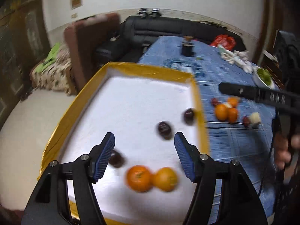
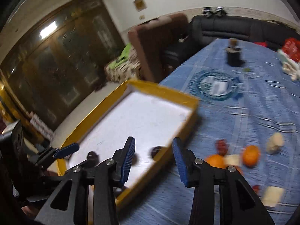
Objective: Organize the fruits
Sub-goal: 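Move the left tool back toward the mandarins while the right gripper grasps a white yam piece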
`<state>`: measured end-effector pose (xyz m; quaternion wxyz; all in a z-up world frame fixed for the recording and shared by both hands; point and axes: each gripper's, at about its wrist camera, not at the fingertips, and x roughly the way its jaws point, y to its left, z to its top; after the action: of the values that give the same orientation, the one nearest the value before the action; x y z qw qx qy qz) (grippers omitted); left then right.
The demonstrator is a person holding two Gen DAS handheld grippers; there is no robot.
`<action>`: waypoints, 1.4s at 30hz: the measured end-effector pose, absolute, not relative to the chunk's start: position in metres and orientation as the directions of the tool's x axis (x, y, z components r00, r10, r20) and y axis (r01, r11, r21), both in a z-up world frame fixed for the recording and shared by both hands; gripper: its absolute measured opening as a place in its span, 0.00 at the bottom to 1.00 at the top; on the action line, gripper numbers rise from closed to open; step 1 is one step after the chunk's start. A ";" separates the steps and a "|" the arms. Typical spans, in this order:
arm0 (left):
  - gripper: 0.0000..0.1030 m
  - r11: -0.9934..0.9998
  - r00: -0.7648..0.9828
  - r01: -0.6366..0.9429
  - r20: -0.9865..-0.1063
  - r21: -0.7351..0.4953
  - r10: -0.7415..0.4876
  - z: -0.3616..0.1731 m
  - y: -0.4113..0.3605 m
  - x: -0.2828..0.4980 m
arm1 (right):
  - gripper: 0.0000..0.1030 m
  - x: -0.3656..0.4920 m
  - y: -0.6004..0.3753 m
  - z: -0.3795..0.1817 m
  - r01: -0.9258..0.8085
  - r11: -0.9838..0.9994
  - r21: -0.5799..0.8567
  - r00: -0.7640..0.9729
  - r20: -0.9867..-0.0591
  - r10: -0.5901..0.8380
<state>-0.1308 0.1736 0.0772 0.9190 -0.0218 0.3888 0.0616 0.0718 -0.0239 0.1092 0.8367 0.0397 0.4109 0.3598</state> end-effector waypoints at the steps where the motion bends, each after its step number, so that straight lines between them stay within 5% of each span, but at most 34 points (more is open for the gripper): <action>1: 0.64 0.995 0.695 -0.096 -0.715 0.016 0.078 0.080 0.162 -0.129 | 0.46 0.076 -0.040 0.110 -0.551 0.751 0.364 0.421 -0.655 0.627; 14: 0.66 0.966 0.644 0.235 -0.762 0.107 -0.072 0.078 0.047 -0.083 | 0.51 0.090 -0.196 0.072 -0.332 0.838 0.433 0.448 -0.710 0.544; 22: 0.66 0.944 0.581 0.264 -0.814 0.197 0.007 0.051 0.027 -0.042 | 0.50 0.090 -0.187 0.055 -0.358 0.808 0.467 0.370 -0.724 0.582; 42: 0.66 0.957 0.509 0.290 -0.849 0.012 -0.144 0.048 0.015 -0.015 | 0.48 0.091 -0.181 0.038 -0.324 0.828 0.458 0.305 -0.778 0.550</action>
<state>-0.0150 0.0146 0.0481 0.8653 0.0761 0.4794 -0.1251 0.0908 -0.1812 0.0377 0.8006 0.1083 0.5225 0.2727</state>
